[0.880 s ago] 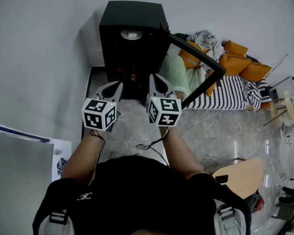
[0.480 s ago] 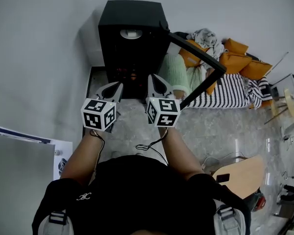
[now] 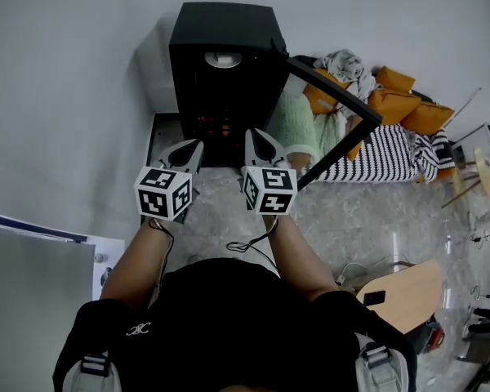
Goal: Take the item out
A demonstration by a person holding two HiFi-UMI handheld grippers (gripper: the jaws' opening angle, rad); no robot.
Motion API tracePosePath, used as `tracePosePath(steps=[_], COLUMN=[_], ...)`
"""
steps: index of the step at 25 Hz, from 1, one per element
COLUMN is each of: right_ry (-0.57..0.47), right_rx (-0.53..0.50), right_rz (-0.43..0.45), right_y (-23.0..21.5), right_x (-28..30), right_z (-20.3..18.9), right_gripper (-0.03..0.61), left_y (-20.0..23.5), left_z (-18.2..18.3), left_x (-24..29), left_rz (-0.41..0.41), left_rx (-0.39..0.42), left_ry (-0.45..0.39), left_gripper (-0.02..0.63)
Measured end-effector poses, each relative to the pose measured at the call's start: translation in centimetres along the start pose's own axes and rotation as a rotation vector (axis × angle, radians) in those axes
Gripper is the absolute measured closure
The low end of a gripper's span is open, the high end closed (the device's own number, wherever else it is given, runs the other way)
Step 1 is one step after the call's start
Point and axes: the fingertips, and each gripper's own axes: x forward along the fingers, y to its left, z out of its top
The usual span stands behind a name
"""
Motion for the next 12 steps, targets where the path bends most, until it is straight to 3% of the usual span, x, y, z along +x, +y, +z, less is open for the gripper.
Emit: tracePosePath(steps=[12], right_ry=[0.011], right_rx=[0.020], right_rz=[-0.048], right_y=[2.9], right_x=[1.3], right_z=[-0.4], right_gripper=[0.572], left_y=[4.0], left_z=[-1.3], left_x=[-1.8], left_rz=[-0.043], left_rx=[-0.016], left_ry=[0.013], left_gripper=[0.607])
